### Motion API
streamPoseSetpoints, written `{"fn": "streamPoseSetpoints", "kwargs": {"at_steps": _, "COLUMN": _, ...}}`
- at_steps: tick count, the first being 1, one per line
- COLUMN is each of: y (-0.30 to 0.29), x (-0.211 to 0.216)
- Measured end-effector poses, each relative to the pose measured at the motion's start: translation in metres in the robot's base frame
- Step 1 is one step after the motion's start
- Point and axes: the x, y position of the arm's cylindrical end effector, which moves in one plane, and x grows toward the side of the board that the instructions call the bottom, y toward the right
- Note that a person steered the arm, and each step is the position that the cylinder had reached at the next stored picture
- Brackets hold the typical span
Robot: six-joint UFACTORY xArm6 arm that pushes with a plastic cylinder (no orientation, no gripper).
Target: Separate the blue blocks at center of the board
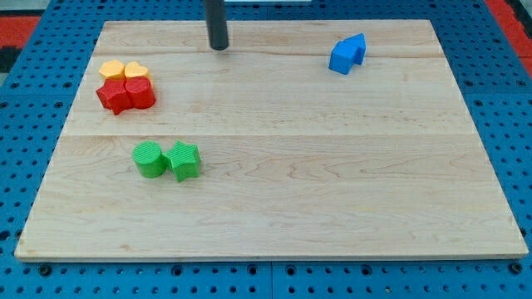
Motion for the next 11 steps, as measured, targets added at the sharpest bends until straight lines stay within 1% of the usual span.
{"fn": "streamPoseSetpoints", "kwargs": {"at_steps": 1, "y": 0.028, "x": -0.01}}
{"fn": "streamPoseSetpoints", "kwargs": {"at_steps": 2, "y": 0.073, "x": -0.011}}
{"fn": "streamPoseSetpoints", "kwargs": {"at_steps": 4, "y": 0.174, "x": -0.016}}
{"fn": "streamPoseSetpoints", "kwargs": {"at_steps": 5, "y": 0.244, "x": -0.033}}
{"fn": "streamPoseSetpoints", "kwargs": {"at_steps": 6, "y": 0.266, "x": -0.022}}
{"fn": "streamPoseSetpoints", "kwargs": {"at_steps": 8, "y": 0.201, "x": 0.028}}
{"fn": "streamPoseSetpoints", "kwargs": {"at_steps": 9, "y": 0.169, "x": 0.037}}
{"fn": "streamPoseSetpoints", "kwargs": {"at_steps": 10, "y": 0.181, "x": 0.043}}
{"fn": "streamPoseSetpoints", "kwargs": {"at_steps": 11, "y": 0.145, "x": 0.061}}
